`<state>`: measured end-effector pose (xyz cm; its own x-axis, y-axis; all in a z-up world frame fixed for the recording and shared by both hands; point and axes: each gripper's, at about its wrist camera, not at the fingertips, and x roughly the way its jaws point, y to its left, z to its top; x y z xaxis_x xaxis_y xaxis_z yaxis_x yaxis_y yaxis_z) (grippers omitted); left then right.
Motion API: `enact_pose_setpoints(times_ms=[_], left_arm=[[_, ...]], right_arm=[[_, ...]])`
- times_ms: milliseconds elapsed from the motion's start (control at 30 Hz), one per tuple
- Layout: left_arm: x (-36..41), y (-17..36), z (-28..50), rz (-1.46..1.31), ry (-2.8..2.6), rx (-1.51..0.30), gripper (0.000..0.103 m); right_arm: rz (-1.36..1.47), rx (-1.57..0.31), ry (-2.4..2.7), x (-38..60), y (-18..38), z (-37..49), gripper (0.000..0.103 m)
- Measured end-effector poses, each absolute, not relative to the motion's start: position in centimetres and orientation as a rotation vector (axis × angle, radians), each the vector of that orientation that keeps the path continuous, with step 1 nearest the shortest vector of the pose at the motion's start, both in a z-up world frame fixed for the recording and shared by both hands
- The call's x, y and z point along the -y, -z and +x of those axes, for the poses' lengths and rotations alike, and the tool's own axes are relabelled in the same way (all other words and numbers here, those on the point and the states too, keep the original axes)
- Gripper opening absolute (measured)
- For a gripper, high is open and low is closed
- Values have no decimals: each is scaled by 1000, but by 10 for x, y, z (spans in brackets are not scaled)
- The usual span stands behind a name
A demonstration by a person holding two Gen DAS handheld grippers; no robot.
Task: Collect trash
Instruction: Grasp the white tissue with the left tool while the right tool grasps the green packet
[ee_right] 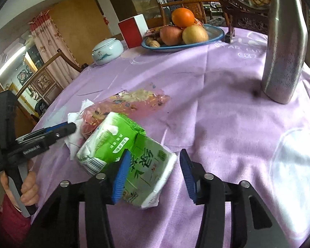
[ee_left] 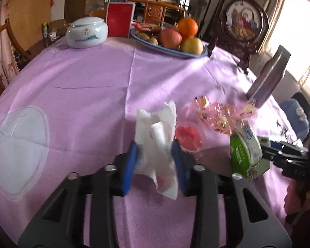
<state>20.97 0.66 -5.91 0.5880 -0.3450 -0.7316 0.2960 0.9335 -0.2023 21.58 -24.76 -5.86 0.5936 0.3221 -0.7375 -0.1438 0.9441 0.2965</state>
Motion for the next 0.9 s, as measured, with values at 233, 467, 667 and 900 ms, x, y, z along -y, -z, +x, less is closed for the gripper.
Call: enact_pose_setpoints(times_ms=[233, 467, 667, 900], left_arm=[[-15, 53, 212, -120, 397, -854, 28], [0, 52, 201, -51, 409, -829, 81], [23, 69, 205, 75, 369, -883, 94], [-6, 81, 223, -85, 369, -976, 61]], right_arm=[[248, -934, -285, 248, 67, 219, 51], [255, -941, -290, 247, 67, 219, 51], [245, -949, -289, 245, 69, 219, 51], [235, -942, -288, 244, 68, 218, 50]])
